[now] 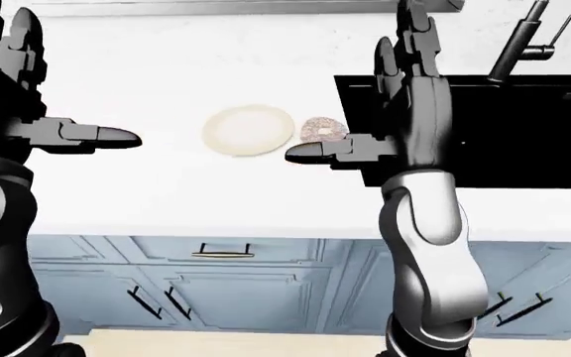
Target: Place the pastries on the plates.
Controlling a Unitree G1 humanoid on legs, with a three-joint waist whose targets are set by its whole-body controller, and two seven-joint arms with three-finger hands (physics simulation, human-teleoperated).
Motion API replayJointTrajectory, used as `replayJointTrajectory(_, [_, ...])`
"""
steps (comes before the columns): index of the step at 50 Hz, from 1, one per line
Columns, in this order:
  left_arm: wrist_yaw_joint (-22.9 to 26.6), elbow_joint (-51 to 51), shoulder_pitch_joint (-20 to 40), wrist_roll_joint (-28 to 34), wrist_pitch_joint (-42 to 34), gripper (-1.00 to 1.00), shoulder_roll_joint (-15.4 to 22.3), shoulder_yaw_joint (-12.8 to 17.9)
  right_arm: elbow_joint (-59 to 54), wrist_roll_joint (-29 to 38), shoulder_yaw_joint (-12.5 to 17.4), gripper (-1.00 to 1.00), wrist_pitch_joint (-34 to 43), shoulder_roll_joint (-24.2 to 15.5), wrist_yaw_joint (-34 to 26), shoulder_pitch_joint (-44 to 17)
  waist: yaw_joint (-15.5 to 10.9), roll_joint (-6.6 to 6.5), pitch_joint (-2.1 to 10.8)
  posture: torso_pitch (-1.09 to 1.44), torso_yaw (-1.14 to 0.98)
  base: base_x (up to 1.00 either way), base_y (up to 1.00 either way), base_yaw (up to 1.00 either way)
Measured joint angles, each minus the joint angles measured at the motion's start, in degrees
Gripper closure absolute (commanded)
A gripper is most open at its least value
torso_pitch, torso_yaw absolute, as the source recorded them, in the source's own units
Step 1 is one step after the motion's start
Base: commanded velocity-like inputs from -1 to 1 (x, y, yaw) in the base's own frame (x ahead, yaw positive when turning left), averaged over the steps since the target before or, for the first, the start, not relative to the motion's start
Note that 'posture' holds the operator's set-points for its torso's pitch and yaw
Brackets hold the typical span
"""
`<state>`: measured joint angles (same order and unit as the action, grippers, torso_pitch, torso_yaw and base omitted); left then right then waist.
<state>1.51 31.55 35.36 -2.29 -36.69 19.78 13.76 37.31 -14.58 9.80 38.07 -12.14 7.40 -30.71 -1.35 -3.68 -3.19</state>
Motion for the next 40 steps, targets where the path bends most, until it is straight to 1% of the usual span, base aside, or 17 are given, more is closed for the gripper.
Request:
replayJointTrajectory(8, [0.2, -0.9, -0.5, 0.3, -0.5, -1.00, -0.4, -0.3, 0.2, -0.5, 0.3, -1.00, -0.5, -0.3, 0.7, -0.6, 0.0, 4.79, -1.13, 0.00, 0.00, 0.00, 0.00, 0.00])
replayJointTrajectory(9, [0.2, -1.0, -0.5, 0.3, -0.5, -1.00, -0.5, -0.3, 0.2, -0.6, 0.3, -1.00, -0.7, -0.3, 0.7, -0.6, -0.2, 5.60, -1.12, 0.00, 0.00, 0.12, 0.00, 0.00])
replayJointTrajectory(11, [0.3, -1.1, -0.7, 0.3, -0.7, -1.00, -0.6, -0.4, -0.3, -0.8, 0.3, -1.00, -0.6, -0.4, 0.9, -0.3, -0.1, 7.62, -0.15, 0.00, 0.00, 0.20, 0.00, 0.00])
replayJointTrajectory(13, [0.5, -0.9, -1.0, 0.2, -0.9, -1.00, -1.1, -1.0, -0.4, -1.1, 1.2, -1.00, -0.3, -0.8, 1.3, 0.3, 0.7, 5.66, -0.50, 0.00, 0.00, 0.32, 0.00, 0.00])
replayJointTrajectory(14, [0.6, -0.5, -1.0, 0.0, -1.0, -1.00, -1.0, -1.3, -0.3, -1.1, 1.7, -1.00, -0.2, -0.9, 1.6, 0.5, 1.0, 5.04, -0.57, 0.00, 0.00, 0.34, 0.00, 0.00])
replayJointTrajectory(17, [1.0, 0.4, -0.2, -0.3, -0.4, -1.00, -0.8, -1.6, 0.0, -0.9, 2.5, -1.00, -0.5, -1.3, 2.3, 0.3, 1.4, 3.59, 0.17, 0.00, 0.00, 0.35, 0.00, 0.00])
replayJointTrajectory(19, [1.0, 0.4, 0.5, -0.2, 0.3, -1.00, -0.7, -1.4, 0.3, -0.9, 2.3, -1.00, -0.9, -1.5, 2.3, -0.4, 1.8, 1.78, 0.24, 0.00, 0.00, 0.37, 0.00, 0.00])
replayJointTrajectory(21, [0.9, 0.1, 1.0, 0.0, 0.6, -1.00, -0.4, -1.2, 0.4, -1.0, 1.8, -1.00, -1.4, -1.6, 2.1, -1.1, 1.9, -0.57, 0.46, 0.00, 0.00, 0.36, 0.00, 0.00])
replayJointTrajectory(22, [0.9, -0.2, 0.8, 0.1, 0.6, -1.00, -0.2, -0.9, 0.4, -1.2, 1.3, -1.00, -1.6, -1.1, 2.0, -0.9, 1.4, -0.10, 0.16, 0.00, 0.00, 0.38, 0.00, 0.00])
replayJointTrajectory(23, [0.9, -0.6, 0.5, 0.2, 0.4, -1.00, -0.3, -0.7, 0.2, -1.4, 0.8, -1.00, -1.5, -0.9, 1.8, -0.5, 1.1, -0.26, -0.23, 0.00, 0.00, 0.37, 0.00, 0.00])
replayJointTrajectory(24, [0.8, -0.8, 0.2, 0.4, 0.1, -1.00, -0.2, -0.5, -0.2, -1.6, 0.3, -1.00, -1.2, -0.8, 1.6, -0.4, 1.0, -0.54, -0.33, 0.00, 0.00, 0.38, 0.00, 0.00])
replayJointTrajectory(26, [0.7, -1.3, 0.4, 0.5, -0.6, -1.00, -0.2, -0.5, -0.9, -1.9, 0.2, -1.00, -0.5, -0.9, 1.4, -0.4, 0.8, 0.02, -0.06, 0.00, 0.00, 0.37, 0.00, 0.00])
replayJointTrajectory(29, [0.8, -1.0, 1.0, 0.6, -0.8, -1.00, -0.1, -0.7, -0.8, -1.8, 0.7, -1.00, -0.3, -1.0, 1.5, -0.8, 0.5, 2.31, -0.05, 0.00, 0.00, 0.27, 0.00, 0.00])
replayJointTrajectory(31, [0.8, -0.4, 1.5, 0.6, -0.5, -1.00, 0.1, -0.5, -0.1, -1.7, 0.9, -1.00, -0.7, -1.2, 1.7, -1.3, 0.4, 3.64, 0.42, 0.00, 0.00, 0.00, 0.00, 0.00])
replayJointTrajectory(33, [0.9, -0.2, 1.9, 0.7, -0.1, -1.00, 0.1, -0.6, 0.3, -1.6, 1.1, -1.00, -1.1, -1.4, 1.8, -1.4, 0.8, 5.77, 0.44, 0.00, 0.00, 0.00, 0.00, 0.00])
replayJointTrajectory(36, [1.2, -1.0, 0.6, 0.4, -0.8, -1.00, -0.6, -1.6, -0.7, -1.2, 1.6, -1.00, -0.4, -1.4, 2.2, -0.1, 0.9, 4.97, -0.95, 0.00, 0.00, 0.00, 0.00, 0.00])
replayJointTrajectory(40, [1.6, -1.9, 0.7, 0.2, -1.9, -1.00, -0.4, -1.8, -1.8, -1.0, 1.7, -1.00, 1.0, -1.5, 2.5, -0.2, 1.2, 4.70, -0.75, 0.00, 0.00, 0.00, 0.00, 0.00])
